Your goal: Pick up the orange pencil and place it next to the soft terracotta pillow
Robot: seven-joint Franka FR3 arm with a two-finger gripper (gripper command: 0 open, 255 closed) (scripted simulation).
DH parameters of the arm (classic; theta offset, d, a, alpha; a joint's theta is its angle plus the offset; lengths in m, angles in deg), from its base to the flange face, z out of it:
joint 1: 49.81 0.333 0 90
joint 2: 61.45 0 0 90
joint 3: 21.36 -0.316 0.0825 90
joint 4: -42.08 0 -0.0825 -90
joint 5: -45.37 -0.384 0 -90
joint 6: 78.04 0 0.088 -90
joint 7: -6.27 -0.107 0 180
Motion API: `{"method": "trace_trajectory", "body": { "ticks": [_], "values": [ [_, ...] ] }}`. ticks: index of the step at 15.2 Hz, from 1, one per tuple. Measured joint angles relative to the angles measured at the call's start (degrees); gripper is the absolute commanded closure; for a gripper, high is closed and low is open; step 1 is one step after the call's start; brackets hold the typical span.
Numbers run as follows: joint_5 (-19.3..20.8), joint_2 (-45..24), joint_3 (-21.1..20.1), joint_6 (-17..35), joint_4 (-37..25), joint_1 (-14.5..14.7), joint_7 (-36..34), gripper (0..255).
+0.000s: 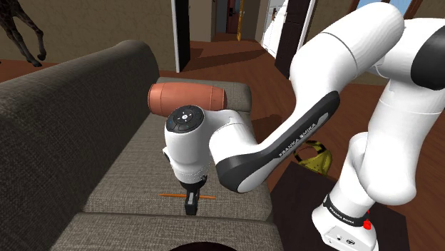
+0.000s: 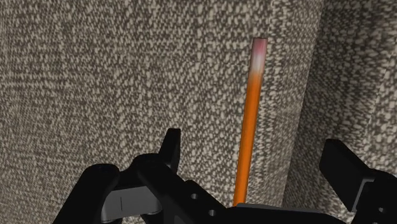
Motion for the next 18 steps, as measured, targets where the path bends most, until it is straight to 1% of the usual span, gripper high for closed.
{"method": "trace_trajectory", "body": {
  "ticks": [1,11,18],
  "values": [
    [0.0,0.0,0.0,0.0,0.0,0.0,0.0,255],
    [-0.02,0.06,-0.05,0.03,-0.05,0.03,0.0,255],
    [-2.56,2.85,-0.38,-3.78,-1.71,-0.15,2.29,255]
  ]
}}
